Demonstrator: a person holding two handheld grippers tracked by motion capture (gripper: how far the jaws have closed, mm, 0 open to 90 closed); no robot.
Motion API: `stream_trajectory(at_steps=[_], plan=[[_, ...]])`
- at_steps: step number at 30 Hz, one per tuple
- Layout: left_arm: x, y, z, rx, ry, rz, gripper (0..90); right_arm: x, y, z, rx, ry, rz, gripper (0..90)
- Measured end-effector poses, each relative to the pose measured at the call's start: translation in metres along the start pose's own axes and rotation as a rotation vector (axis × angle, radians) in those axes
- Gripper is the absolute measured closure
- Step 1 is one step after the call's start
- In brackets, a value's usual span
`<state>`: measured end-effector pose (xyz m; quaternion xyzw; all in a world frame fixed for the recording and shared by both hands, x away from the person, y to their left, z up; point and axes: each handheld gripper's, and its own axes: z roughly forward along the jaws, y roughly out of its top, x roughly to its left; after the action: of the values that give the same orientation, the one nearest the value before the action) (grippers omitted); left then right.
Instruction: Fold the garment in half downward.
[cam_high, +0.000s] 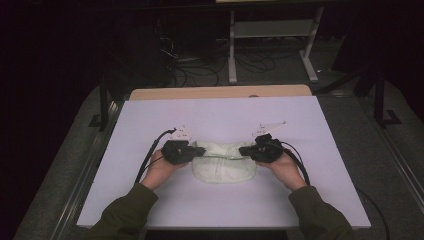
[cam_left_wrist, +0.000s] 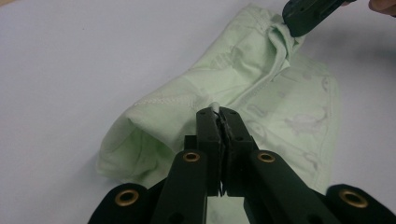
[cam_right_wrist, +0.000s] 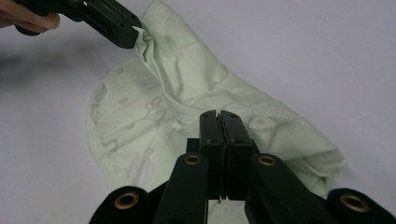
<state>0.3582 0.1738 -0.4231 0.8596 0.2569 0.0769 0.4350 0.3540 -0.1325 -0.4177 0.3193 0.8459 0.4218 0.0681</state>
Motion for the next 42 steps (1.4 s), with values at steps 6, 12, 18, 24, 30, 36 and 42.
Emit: stream_trajectory(at_steps=[6, 12, 18, 24, 30, 36, 42], plan=[[-0.006, -0.005, -0.003, 0.010, -0.019, 0.001, 88.3, 0.008, -0.006, -0.003, 0.009, 0.013, -0.005, 87.6], [-0.011, -0.007, -0.005, 0.021, -0.035, 0.005, 88.3, 0.013, -0.010, -0.005, 0.022, 0.022, -0.011, 87.6], [-0.018, -0.009, -0.008, 0.024, -0.053, 0.020, 88.3, 0.017, -0.014, -0.007, 0.035, 0.031, -0.011, 87.4], [-0.024, -0.014, -0.008, 0.046, -0.074, 0.033, 88.2, 0.020, -0.018, -0.010, 0.045, 0.034, -0.015, 87.5], [-0.027, -0.018, -0.004, 0.078, -0.095, 0.036, 87.9, 0.022, -0.024, -0.007, 0.079, 0.041, -0.020, 87.2], [-0.028, -0.020, 0.000, 0.113, -0.113, 0.041, 87.7, 0.021, -0.025, -0.006, 0.096, 0.044, -0.015, 86.9], [-0.028, -0.022, 0.004, 0.131, -0.120, 0.040, 87.2, 0.020, -0.027, -0.004, 0.125, 0.055, -0.011, 84.4]])
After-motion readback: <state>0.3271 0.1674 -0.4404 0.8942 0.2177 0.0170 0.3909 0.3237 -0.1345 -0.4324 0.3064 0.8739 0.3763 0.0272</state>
